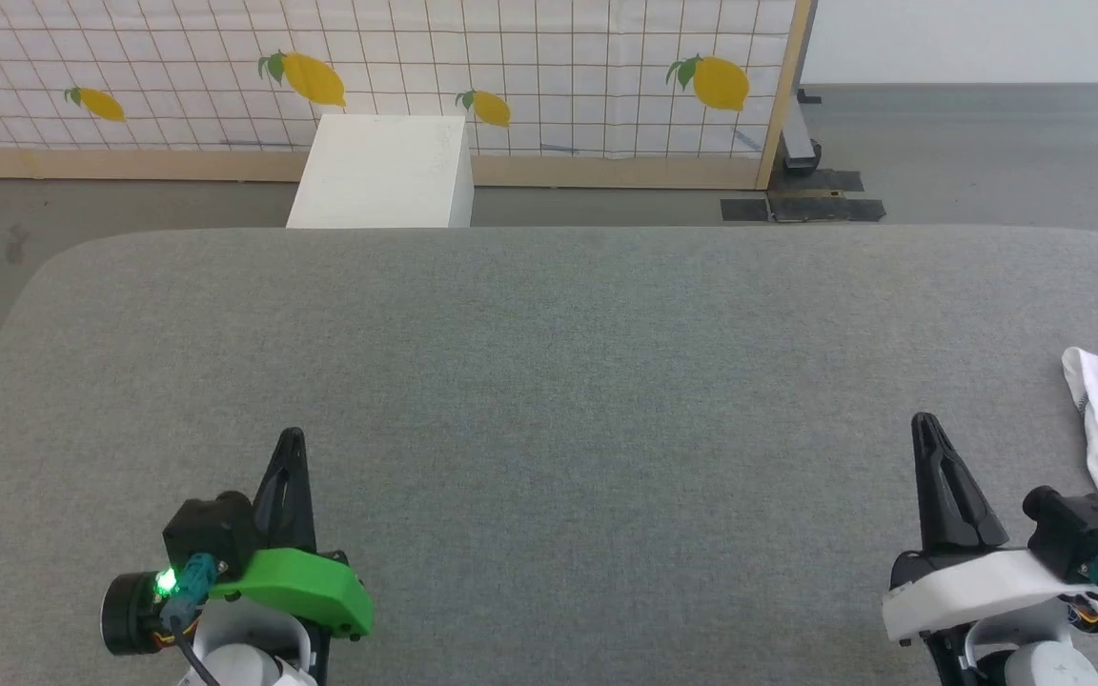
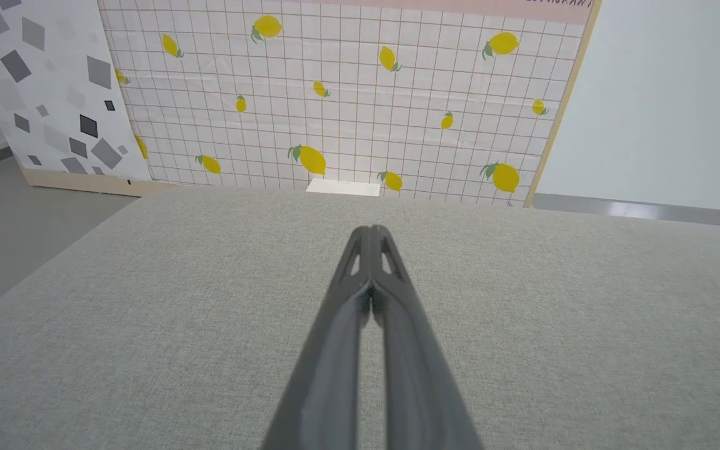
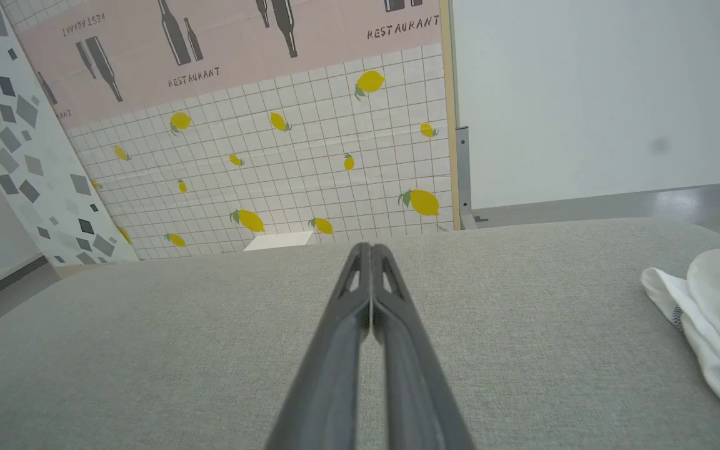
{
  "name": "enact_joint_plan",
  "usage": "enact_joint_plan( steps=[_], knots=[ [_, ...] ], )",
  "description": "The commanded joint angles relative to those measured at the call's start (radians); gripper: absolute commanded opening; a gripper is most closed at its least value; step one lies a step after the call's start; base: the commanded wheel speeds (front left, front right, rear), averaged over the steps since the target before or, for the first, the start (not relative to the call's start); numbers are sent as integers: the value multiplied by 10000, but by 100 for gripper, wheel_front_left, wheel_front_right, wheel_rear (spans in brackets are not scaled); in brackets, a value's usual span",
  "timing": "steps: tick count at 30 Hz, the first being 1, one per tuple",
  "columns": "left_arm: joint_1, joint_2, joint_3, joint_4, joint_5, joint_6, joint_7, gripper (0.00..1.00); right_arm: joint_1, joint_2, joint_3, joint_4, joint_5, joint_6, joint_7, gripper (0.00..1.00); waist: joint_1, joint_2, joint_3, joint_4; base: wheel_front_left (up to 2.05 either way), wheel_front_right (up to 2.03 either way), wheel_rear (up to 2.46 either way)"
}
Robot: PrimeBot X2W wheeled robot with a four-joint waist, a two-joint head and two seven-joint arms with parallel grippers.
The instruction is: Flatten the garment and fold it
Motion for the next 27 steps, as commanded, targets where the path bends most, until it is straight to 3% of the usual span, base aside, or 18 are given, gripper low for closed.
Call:
enact_joint_plan(
  steps=[1, 27],
  knots=[
    [125, -64, 21, -72, 94, -46, 65, 0, 53, 1, 19, -85, -145, -3, 73, 0, 1, 0, 0, -1, 0, 0, 0],
    [286, -147, 155, -570, 543, -104, 618, 0, 115, 3, 135, -497, -710, -6, 636, 0, 1, 0, 11, -18, 0, 0, 0]
  ],
)
